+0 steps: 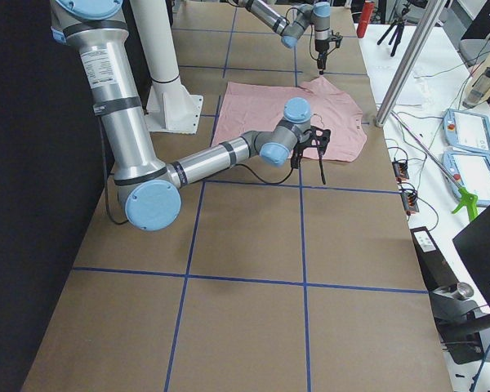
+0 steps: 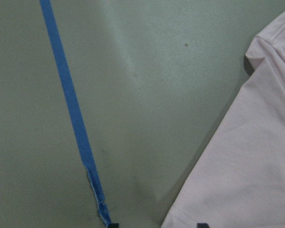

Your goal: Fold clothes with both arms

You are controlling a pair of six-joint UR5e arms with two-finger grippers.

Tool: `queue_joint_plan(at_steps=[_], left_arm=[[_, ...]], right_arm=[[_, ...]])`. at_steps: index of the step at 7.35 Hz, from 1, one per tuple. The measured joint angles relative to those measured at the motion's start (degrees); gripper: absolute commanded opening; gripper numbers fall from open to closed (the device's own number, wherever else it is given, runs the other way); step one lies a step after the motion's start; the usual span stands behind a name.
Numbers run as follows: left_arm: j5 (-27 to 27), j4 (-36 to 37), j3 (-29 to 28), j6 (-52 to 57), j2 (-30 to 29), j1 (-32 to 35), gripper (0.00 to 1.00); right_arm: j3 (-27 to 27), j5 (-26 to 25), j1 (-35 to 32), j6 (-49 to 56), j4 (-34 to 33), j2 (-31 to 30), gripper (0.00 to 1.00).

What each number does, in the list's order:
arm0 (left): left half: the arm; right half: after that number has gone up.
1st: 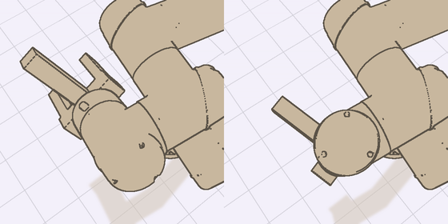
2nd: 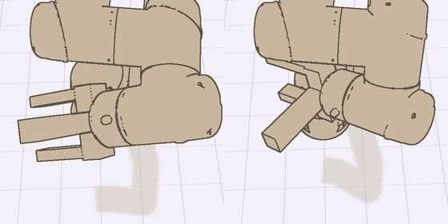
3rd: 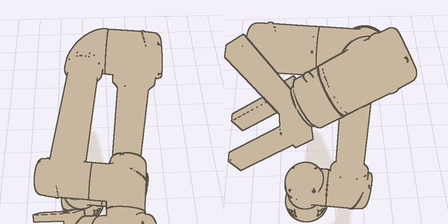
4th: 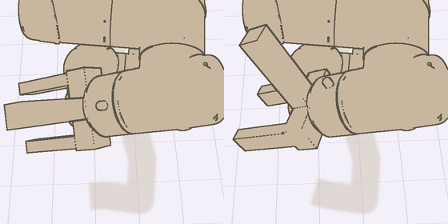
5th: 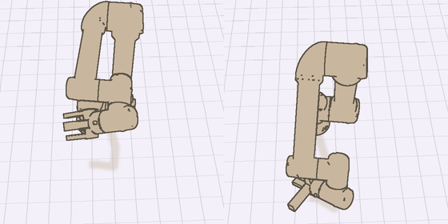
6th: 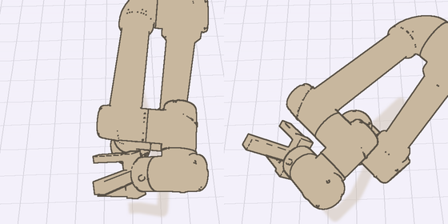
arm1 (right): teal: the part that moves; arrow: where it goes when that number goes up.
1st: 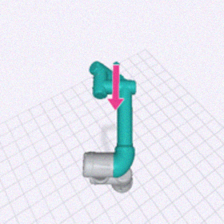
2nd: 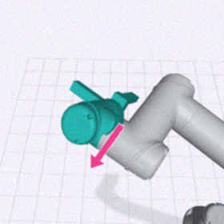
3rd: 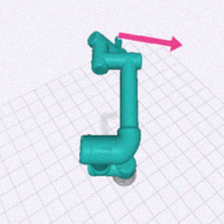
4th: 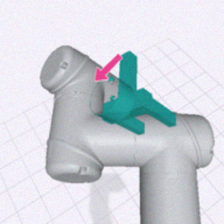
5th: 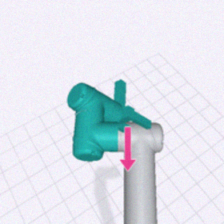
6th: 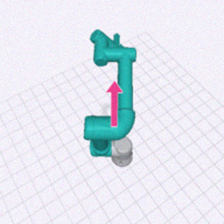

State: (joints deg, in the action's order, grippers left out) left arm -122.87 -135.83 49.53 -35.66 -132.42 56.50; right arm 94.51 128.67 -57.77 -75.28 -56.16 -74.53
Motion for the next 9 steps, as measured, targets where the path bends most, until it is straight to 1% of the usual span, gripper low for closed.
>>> queue_joint_plan(at_steps=[1, 2, 3, 4, 6, 7, 9], left_arm=[[0.3, -1.1, -0.8, 0.0, -0.1, -0.3, 0.55], [0.4, -1.9, -1.3, 0.0, -0.2, -0.5, 0.45], [0.4, -2.3, -1.5, -0.1, -0.2, -0.7, 0.32], [0.4, -2.4, -1.6, -0.1, -0.3, -0.8, 0.25], [0.4, -2.7, -1.7, -0.1, -0.3, -1.1, 0.05], [0.5, -3.2, -1.8, -0.1, -0.3, -1.3, 0.00], [0.4, -4.0, -1.6, -0.8, -0.3, -1.4, 0.00]], right_arm=[[0.0, 0.0, 0.0, 0.0, 0.0, 0.0, 1.00], [0.1, 0.0, 0.0, 0.0, 0.0, -0.1, 1.00], [0.0, 0.0, 0.0, 0.0, 0.0, -0.1, 1.00], [-0.1, -0.1, 0.0, 0.0, 0.0, -0.1, 1.00], [-0.1, -0.2, 0.0, 0.0, 0.0, -0.1, 1.00], [-0.2, -0.3, 0.0, 0.0, 0.0, -0.1, 1.00], [-0.4, -0.3, 0.1, 0.0, 0.0, -0.1, 1.00]])
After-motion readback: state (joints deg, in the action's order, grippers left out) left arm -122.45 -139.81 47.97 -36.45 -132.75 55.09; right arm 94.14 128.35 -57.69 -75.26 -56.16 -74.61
